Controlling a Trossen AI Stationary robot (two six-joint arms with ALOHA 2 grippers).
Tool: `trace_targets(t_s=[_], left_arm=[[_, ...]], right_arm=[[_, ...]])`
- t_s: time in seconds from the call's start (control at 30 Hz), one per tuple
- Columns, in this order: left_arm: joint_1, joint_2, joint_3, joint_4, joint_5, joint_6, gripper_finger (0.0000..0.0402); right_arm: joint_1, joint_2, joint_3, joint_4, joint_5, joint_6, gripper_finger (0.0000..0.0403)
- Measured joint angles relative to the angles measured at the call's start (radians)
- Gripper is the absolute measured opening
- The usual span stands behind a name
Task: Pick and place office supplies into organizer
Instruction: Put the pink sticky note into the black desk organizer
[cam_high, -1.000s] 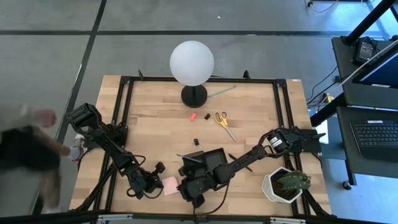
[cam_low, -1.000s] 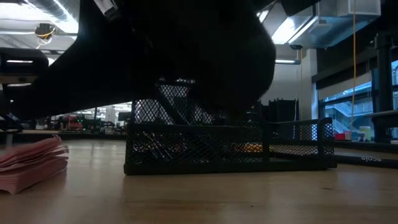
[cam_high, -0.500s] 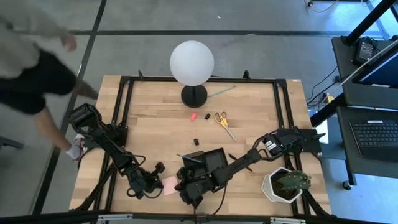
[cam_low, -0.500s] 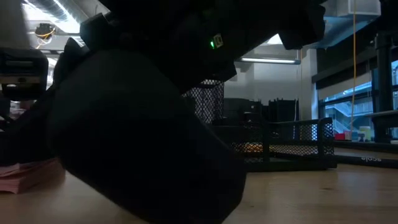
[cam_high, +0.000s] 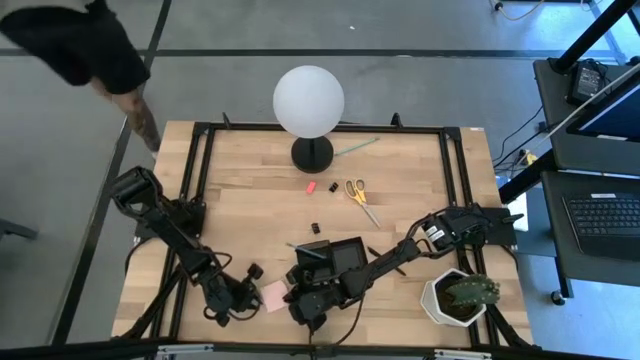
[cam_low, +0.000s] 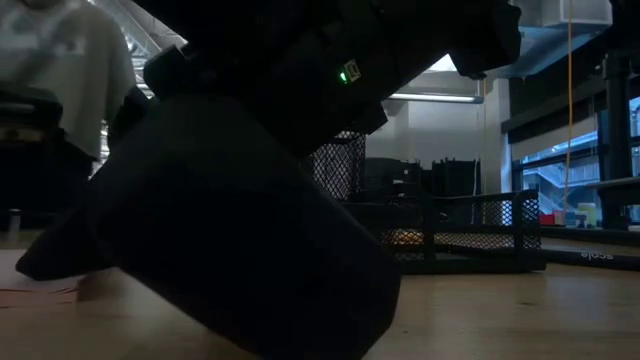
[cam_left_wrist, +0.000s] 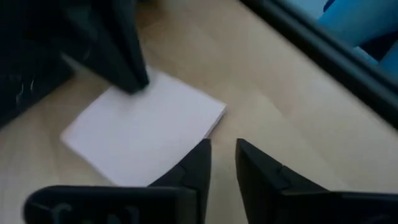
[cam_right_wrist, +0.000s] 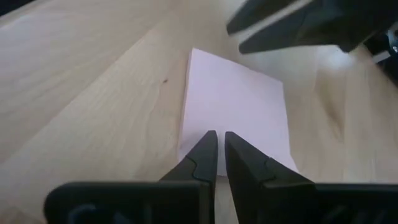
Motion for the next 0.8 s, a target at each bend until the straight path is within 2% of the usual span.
trace_targets(t_s=[0.17, 0.33, 0.43, 0.5, 0.63, 0.8], left_arm=[[-0.026, 0.0, 0.045, -0.024, -0.037, 0.19, 0.0105], [-0.045, 0.0, 0.093, -0.218, -0.172, 0.351, 0.0122], [-0.043, 0.0, 0.1, -0.283, -0.228, 0.388, 0.0125], [-0.037, 0.002, 0.1, -0.3, -0.229, 0.405, 0.0125], [-0.036, 0.022, 0.1, -0.303, -0.219, 0.412, 0.0125], [-0.048, 0.077, 0.105, -0.282, -0.29, 0.465, 0.0125]], right_arm=[[0.0, 0.0, -0.002, -0.003, -0.001, 0.028, 0.0037], [-0.001, 0.0, -0.003, -0.008, -0.036, 0.05, 0.0037], [0.0, 0.0, -0.003, -0.008, -0.038, 0.059, 0.0037], [0.0, 0.0, -0.003, -0.008, -0.041, 0.077, 0.0037], [-0.001, 0.0, -0.003, -0.009, -0.046, 0.091, 0.0037], [-0.001, 0.0, -0.003, -0.009, -0.045, 0.095, 0.0037]])
